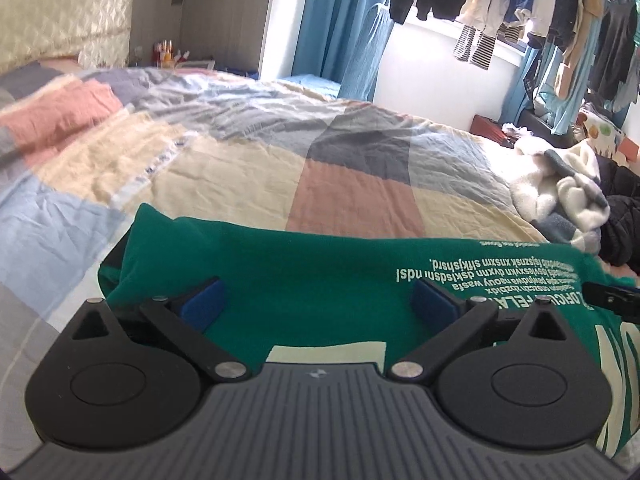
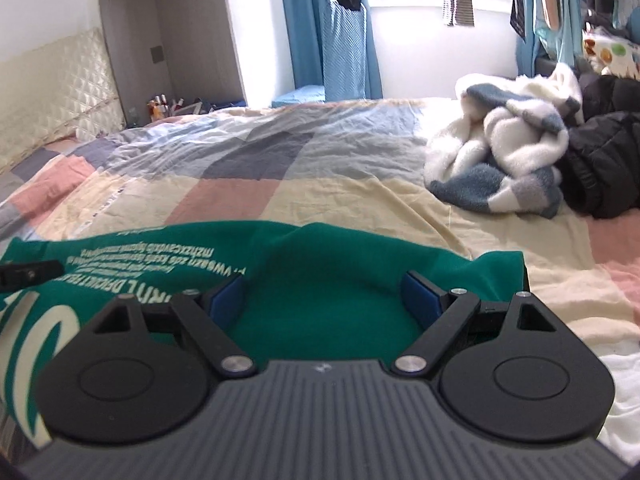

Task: Fold large clothes
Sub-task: 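Grasp the green hoodie's folded edge with both grippers side by side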

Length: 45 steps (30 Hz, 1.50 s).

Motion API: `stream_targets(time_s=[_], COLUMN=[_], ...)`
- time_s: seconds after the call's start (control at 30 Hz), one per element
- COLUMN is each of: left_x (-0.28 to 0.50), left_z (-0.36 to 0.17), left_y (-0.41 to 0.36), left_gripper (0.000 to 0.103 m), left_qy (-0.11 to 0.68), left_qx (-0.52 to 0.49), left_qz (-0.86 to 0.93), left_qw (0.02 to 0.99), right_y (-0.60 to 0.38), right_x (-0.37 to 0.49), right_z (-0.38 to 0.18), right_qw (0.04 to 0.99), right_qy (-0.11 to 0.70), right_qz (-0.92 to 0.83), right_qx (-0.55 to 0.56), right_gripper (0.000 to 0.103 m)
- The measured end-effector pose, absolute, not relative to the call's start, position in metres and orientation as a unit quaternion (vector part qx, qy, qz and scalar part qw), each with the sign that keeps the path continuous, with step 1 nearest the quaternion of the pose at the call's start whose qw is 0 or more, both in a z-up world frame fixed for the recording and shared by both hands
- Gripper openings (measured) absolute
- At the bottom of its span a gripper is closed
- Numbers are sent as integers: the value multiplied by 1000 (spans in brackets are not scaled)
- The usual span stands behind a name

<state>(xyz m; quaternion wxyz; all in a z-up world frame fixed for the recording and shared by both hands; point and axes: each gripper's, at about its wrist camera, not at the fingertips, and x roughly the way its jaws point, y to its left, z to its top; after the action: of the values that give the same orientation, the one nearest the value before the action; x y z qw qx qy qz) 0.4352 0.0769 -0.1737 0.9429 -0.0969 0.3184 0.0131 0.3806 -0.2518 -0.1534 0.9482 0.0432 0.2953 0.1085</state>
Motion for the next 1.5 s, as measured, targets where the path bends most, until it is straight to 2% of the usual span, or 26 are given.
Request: stream_targets(time_s=[0.27, 0.47, 0.7, 0.83, 0.97, 1.03, 1.3, 1.5], left_x=[445, 431, 395, 375, 373, 376, 408, 420], left_z=[-182, -168, -140, -130, -137, -144, -177, -185], left_y=[76, 76, 81, 90, 96, 97, 110, 118], left_gripper=[103, 103, 103, 103, 102, 102, 102, 102], left_qy=[326, 314, 269, 250, 272, 287, 347, 354], left_qx=[-89, -90, -106, -118, -116, -114, -116, -133], left_qz=[8, 11, 33, 37, 42, 44, 68, 70], left_qw=[941, 945, 957, 960, 954, 950, 928, 923], right_y=[-263, -256, -248, -233, -215, -208, -200, -196], right_x=[401, 379, 341, 319, 313, 316, 329, 342], right_z=[-179, -162, -126, -126, -134, -140, -158, -168], right_qw=[938, 951, 959, 952, 949, 949, 943, 942], right_qy=[321, 289, 247, 257, 271, 275, 292, 295], right_qz=[109, 104, 125, 145, 154, 151, 154, 160], right_qx=[71, 42, 64, 79, 55, 34, 30, 34], right_gripper=[86, 86, 86, 86, 86, 82, 83, 88])
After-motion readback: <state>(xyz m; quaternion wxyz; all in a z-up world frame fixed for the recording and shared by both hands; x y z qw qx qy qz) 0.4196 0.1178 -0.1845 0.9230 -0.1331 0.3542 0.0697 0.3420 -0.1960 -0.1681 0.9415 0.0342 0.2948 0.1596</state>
